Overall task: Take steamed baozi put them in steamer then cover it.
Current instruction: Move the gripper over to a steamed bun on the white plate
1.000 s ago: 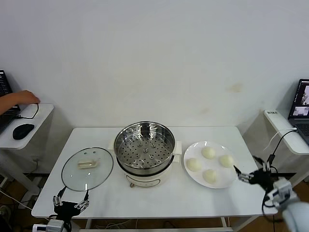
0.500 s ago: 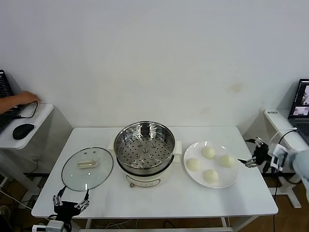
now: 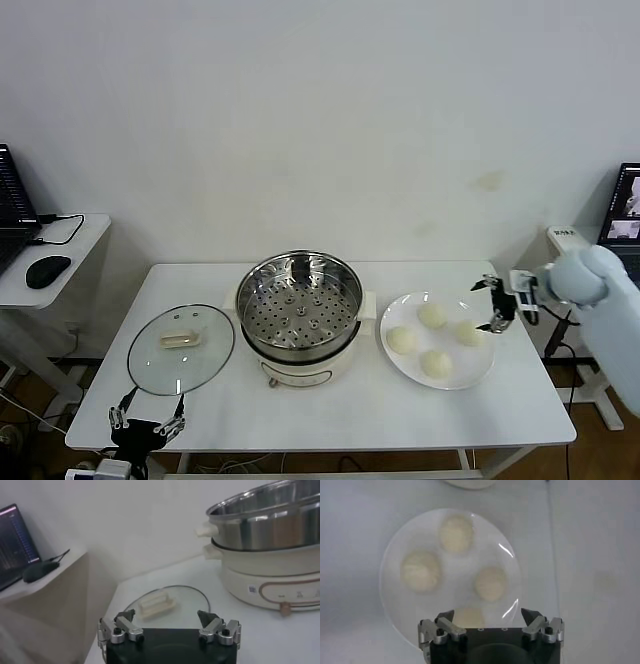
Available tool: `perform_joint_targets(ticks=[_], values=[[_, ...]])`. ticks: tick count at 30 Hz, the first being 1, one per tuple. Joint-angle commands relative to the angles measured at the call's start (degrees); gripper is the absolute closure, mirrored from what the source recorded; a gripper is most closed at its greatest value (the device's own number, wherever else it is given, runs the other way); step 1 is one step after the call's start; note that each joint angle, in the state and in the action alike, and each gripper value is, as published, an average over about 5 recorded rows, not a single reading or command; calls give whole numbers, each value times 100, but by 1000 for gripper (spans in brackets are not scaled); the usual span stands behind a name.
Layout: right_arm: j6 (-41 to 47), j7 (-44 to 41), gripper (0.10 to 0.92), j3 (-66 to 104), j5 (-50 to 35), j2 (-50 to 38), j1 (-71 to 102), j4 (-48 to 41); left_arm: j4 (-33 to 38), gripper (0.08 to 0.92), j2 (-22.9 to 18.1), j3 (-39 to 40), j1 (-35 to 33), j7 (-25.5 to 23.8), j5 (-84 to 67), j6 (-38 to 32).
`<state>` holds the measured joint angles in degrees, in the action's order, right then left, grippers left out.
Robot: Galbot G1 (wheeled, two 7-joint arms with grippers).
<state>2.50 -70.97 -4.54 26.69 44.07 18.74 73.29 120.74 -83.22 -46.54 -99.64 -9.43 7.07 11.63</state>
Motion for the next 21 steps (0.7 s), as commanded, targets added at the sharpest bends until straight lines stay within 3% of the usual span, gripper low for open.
perform_joint_targets(ticks=[1,21], values=[[-473,-187,203,-1046,785,936,-1010,-1484,22,177,-6,16,-52,-18,4,-4],[-531,282,203,-783,1276,1934,-937,-2752,-71,177,10,27,-43,-34,-3,-2]])
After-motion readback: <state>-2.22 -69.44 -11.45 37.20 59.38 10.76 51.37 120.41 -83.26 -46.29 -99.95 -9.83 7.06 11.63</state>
